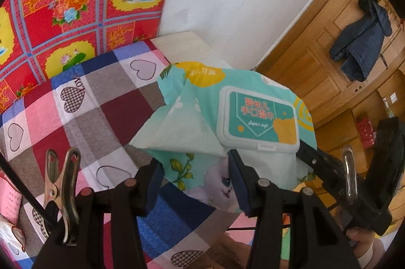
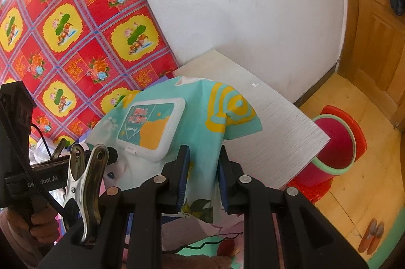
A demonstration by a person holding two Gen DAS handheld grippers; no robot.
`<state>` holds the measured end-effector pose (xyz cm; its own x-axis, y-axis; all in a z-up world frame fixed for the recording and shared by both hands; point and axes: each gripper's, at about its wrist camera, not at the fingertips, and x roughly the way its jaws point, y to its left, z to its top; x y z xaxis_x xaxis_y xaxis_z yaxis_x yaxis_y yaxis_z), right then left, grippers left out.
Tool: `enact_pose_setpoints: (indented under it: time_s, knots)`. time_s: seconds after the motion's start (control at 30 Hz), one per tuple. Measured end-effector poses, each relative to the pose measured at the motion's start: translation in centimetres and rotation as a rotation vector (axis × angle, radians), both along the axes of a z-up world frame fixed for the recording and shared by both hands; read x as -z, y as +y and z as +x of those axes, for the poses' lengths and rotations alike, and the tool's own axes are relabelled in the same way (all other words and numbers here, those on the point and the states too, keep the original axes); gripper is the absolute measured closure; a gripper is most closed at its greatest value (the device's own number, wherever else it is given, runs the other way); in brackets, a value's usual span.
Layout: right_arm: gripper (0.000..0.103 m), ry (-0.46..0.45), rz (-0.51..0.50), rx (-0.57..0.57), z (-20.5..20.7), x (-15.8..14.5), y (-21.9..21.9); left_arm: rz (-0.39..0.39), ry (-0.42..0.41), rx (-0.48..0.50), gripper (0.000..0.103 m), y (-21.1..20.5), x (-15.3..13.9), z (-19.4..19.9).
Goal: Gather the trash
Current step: 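Carry the wipes pack with the right tool over the red bucket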
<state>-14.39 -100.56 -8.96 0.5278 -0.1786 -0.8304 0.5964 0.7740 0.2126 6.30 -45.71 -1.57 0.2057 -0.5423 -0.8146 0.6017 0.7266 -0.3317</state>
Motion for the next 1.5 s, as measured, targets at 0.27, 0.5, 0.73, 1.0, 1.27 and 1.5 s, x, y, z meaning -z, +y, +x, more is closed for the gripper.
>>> enact_pose_setpoints:
  time_s: [0.27,0.5,0.73,1.0,1.27,1.5]
  knots:
    - [0.08,0.006,0.007,-0.026,-1.6,-0.4,-3.4,0.028,0.008,-0.033,0.052,-4.3,0.2,-1.3]
    - [0.08,0.005,0.023,-0.053,-3.7,-0.5,-7.6,0.087,-0.007,-0.03,0.052,-9.4,1.1,-3.3]
    - [0.08,-0.015,0.052,-0.046,-6.0,-0.3,-12.3,0.118,-0.009,-0.017,0.052,-14.4,1.6,-4.8]
    - [0.08,-0.013,0.068,-0.009,-9.5,-0.5,-17.6,0.151,-0.013,0.026,0.052,-20.7,2.4,-7.2]
    - [0.08,0.008,0.07,0.038,-14.1,-0.2,-22.5,0.162,-0.024,0.092,0.052,-27.1,3.6,-9.7]
    - [0.08,0.042,0.034,0.081,-17.7,0.2,-26.6,0.177,-0.129,0.152,0.052,-33.2,5.0,-11.9]
